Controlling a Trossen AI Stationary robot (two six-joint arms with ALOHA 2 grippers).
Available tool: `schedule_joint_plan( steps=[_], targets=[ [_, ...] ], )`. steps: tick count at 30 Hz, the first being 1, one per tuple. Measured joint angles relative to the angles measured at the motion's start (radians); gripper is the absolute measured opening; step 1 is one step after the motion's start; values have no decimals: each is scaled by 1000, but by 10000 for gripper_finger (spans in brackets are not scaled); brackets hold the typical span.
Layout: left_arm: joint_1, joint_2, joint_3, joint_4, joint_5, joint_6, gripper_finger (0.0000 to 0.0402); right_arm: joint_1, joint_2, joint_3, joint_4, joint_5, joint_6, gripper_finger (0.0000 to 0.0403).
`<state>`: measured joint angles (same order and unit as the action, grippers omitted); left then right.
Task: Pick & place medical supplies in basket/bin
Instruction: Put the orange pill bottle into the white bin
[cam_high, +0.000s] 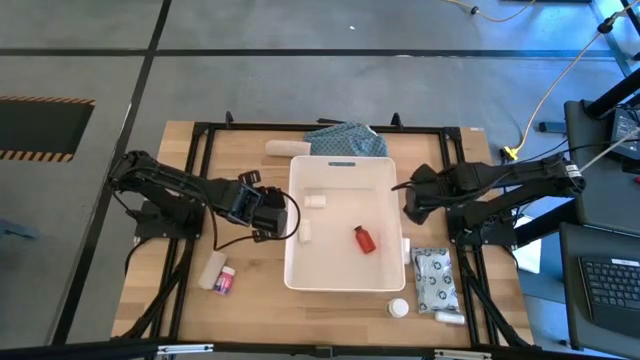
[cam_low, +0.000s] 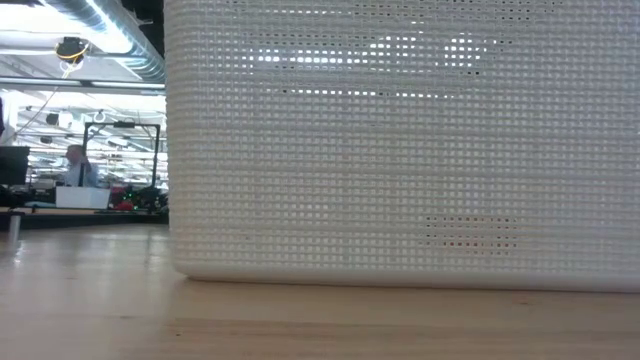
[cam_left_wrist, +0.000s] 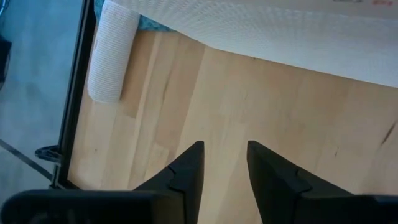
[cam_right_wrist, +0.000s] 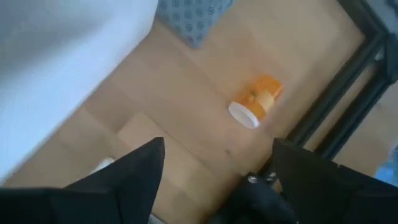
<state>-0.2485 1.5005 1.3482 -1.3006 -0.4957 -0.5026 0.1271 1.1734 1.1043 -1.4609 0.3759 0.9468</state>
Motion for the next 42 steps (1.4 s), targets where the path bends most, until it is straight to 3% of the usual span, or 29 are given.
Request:
schedule_joint_plan(
  steps=[11,19,26,42],
  targets=[
    [0,0,0,0,-3,0,114,-122,2,-184,35,41,226,292],
    [0,0,0,1,-3,0,116,-260,1,-286,158,123,227,291],
    [0,0,0,2,-1,0,112,-343,1,-364,264,132,222,291],
    [0,0,0,2,3,0,114,-367,1,-552,546,157,171,291]
  ],
)
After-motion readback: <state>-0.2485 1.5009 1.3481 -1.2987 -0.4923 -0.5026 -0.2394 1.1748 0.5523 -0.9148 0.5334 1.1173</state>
